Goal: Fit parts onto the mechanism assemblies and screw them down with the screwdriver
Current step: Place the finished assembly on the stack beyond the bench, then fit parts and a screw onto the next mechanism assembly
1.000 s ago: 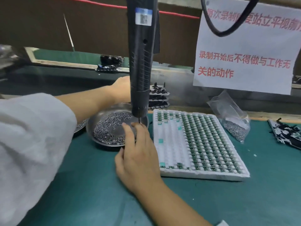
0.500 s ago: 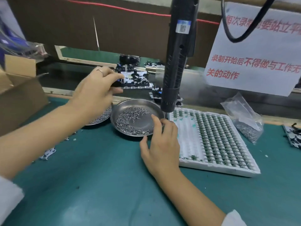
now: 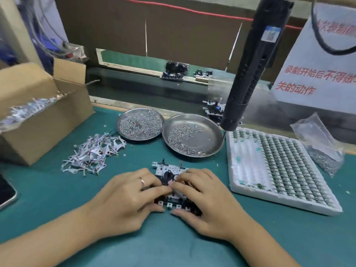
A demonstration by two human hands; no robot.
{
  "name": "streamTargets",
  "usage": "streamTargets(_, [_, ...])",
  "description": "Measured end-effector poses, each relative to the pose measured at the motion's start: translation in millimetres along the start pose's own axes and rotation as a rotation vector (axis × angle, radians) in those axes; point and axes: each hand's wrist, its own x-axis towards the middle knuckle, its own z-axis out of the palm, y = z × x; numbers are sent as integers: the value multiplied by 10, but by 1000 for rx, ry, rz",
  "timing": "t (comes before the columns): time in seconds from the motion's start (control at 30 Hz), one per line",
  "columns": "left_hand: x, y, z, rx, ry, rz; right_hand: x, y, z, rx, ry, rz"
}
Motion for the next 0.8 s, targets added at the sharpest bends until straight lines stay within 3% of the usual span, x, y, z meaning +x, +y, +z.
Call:
streamTargets(0.1, [-52, -161, -31, 23, 104, -88, 24, 27, 13, -43, -16, 39])
streamTargets(0.2, [-92, -417, -146, 252, 273, -383, 29, 34, 33, -33, -9, 97])
streamTargets(0.3, [-140, -662, -252, 417, 130, -734, 34, 21, 52, -29, -13, 127])
streamTargets(0.37, [-145, -739, -257, 361, 12, -859, 36, 17, 41, -2, -17, 144])
streamTargets(0.43, [-121, -766, -259, 241, 5, -916, 38, 21, 25, 29, -16, 159])
streamTargets(0.6, [-75, -791, -313, 35, 162, -909, 33, 26, 11, 80, -8, 182])
streamTargets(0.8, [-13, -750, -414, -299, 403, -947, 35, 31, 15, 153, 135, 179])
